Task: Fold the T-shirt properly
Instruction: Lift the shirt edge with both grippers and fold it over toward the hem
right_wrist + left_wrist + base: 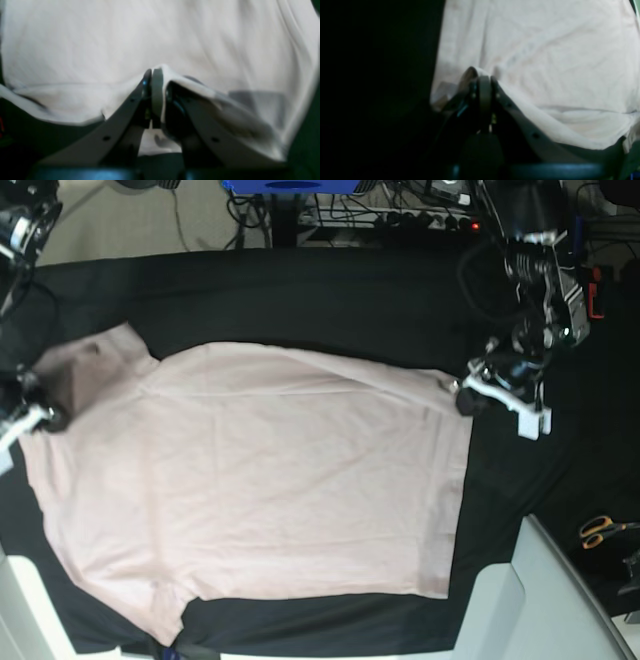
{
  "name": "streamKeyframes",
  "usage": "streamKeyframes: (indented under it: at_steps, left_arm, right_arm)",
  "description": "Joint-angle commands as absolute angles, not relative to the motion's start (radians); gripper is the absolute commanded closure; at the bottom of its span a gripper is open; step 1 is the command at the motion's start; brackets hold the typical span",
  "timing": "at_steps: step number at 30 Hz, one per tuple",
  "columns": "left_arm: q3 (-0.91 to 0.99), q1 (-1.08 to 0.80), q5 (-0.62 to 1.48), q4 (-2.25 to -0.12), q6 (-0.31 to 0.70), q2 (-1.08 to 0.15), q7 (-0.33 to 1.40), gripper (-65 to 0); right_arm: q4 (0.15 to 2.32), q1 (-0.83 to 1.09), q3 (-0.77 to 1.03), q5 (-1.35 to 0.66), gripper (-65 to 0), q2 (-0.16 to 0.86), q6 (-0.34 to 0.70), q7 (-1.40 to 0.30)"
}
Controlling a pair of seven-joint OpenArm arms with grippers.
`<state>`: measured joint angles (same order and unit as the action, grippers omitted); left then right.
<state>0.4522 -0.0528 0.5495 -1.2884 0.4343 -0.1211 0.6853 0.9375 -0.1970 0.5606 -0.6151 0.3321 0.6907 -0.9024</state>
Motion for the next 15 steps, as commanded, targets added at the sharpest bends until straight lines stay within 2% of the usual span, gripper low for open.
streamKeyframes:
  at_steps: [1,9,15]
  left_arm:
    - [0.456,-0.03,0.561,-1.283,0.437,-0.145,0.668,0.0]
    - [0.456,0.068,0.503,-1.228,0.437,-0.168,0.667,0.0]
    - [0.456,0.116,0.44,-1.198,0.437,-0.166,0.665,0.0]
  right_arm:
    - [0.928,-0.219,0.552,-0.631,-0.5,0.352,0.698,-0.878]
    - [0.777,-0.305,0.45,-0.631,-0.5,0.387,0.698,-0.748]
    - [0.684,-0.36,0.438,-0.631,-0.5,0.412,0.698,-0.677]
